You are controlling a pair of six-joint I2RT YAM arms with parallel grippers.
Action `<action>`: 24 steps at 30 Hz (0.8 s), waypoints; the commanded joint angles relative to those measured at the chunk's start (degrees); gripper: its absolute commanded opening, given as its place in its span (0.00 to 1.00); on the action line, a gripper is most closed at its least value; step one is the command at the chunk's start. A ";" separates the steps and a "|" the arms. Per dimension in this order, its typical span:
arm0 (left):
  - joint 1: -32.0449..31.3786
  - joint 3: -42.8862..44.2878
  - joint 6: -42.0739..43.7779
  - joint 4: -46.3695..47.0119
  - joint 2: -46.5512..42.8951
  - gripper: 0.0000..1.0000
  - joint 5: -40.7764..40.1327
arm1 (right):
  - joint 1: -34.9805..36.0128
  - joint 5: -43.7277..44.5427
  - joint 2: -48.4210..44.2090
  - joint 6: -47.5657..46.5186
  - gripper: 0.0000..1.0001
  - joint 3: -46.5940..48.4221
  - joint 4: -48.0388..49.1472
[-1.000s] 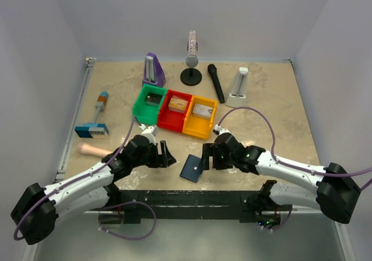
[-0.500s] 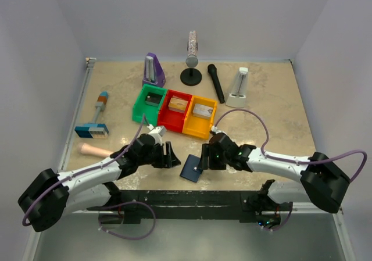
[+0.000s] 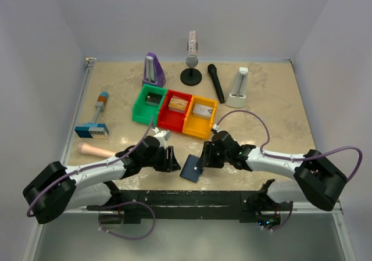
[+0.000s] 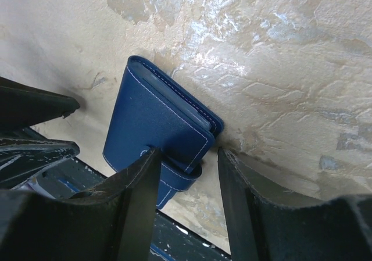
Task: Take the credit cards out of the card holder
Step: Pick up the card holder from the center of the board.
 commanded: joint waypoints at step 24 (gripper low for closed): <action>-1.45 3.83 3.66 1.10 4.70 0.46 0.20 | -3.16 -4.70 -0.45 1.50 0.36 -5.09 12.73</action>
